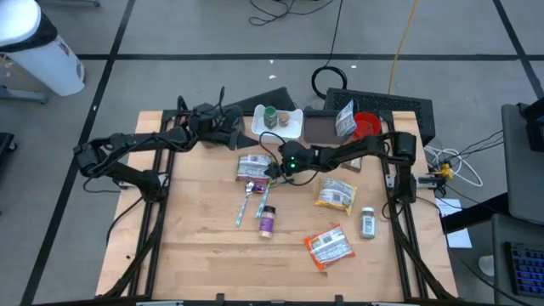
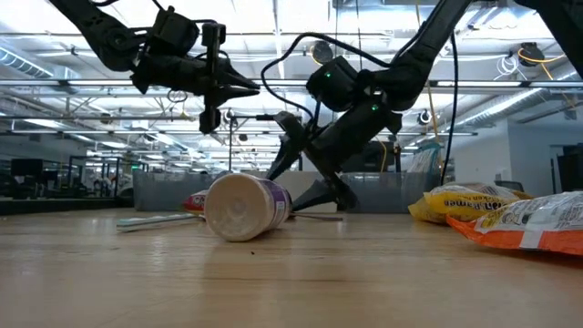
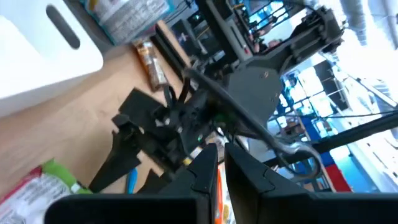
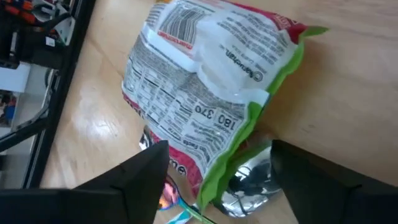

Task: Pick & Place Food Item
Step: Put the green noodle pack into the right black bin

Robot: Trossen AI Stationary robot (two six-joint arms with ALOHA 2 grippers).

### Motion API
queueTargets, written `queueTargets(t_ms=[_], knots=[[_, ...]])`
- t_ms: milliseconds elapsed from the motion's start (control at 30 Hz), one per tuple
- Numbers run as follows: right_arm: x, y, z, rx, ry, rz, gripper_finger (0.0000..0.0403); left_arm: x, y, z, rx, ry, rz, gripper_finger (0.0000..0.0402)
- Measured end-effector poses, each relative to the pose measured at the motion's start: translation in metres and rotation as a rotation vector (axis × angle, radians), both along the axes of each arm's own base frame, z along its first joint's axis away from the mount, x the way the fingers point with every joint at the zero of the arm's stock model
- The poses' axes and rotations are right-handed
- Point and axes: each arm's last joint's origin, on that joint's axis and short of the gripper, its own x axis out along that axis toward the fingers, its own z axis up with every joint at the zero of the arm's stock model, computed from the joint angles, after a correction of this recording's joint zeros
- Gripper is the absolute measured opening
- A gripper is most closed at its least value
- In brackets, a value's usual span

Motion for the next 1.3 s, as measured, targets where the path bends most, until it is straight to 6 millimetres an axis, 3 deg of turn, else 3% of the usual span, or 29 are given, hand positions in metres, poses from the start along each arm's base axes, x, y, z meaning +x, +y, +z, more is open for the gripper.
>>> queueTargets(t_ms=[300,567,733,833,1033,1300], knots=[[0.002,0.001,-0.008,0.004,0.007,-0.026,0.0162,-0.003,0.006,0.004,0.009,-0.034,0.013,0.0035],[0.002,-0.003,-0.008,-0.026,0.006,-0.024,0.0019,-0.004,0.008,0.004,0.013,-0.041,0.021,0.0035],[0.002,-0.003,-0.006,-0.049,-0.004,-0.026,0.0003,-0.004,0.008,0.004,0.013,-0.041,0.019,0.0035],[-0.001,-0.003,0.007,-0.083,-0.024,-0.006,0.0001,-0.004,0.008,0.004,0.013,-0.041,0.019,0.0035],[-0.013,-0.002,0.055,-0.21,-0.083,0.051,0.0001,-0.004,0.008,0.005,0.024,-0.045,0.018,0.0035],[-0.047,-0.002,0.111,-0.285,-0.106,0.175,0.0,0.0,0.005,0.018,0.084,-0.165,0.006,0.0035]])
